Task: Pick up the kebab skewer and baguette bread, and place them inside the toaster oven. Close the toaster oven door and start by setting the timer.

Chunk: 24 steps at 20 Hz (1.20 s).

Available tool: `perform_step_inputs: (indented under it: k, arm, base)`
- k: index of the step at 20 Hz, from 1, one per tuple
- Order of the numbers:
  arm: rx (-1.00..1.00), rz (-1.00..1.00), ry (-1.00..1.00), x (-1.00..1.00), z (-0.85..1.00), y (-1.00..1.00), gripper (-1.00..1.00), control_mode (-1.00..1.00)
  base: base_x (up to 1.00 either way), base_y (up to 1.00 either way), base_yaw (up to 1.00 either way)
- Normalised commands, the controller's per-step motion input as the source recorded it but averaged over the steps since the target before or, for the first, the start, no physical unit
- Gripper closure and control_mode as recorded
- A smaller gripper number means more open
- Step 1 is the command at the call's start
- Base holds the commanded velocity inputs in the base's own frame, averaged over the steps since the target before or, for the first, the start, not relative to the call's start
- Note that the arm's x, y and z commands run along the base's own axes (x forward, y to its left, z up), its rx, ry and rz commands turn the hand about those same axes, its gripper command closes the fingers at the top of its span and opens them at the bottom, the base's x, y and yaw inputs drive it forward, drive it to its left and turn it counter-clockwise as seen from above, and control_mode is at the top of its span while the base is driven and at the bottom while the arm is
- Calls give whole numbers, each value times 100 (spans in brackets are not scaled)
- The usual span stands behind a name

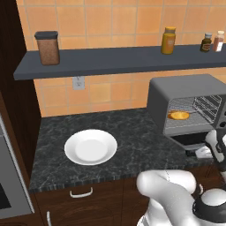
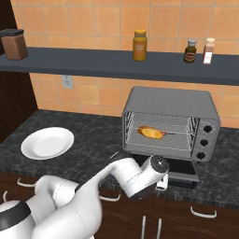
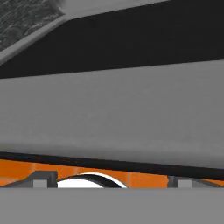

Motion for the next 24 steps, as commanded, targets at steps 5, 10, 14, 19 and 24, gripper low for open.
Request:
perform_step_inputs:
  k: [5, 10, 14, 19, 24]
  arm:
    - [-11, 0, -5, 100, 32, 29, -100, -100]
    - [-7, 0, -31, 100, -10, 83, -100, -100]
    - [-7, 0, -45, 100, -19, 98, -100, -100]
    - [-8, 0, -29, 100, -4, 72, -100, -100]
    - [-18, 0, 19, 100, 45, 3, -100, -100]
  base:
    - [0, 0, 0]
    - [0, 0, 0]
    - [0, 0, 0]
    - [0, 0, 0]
    - [0, 0, 0]
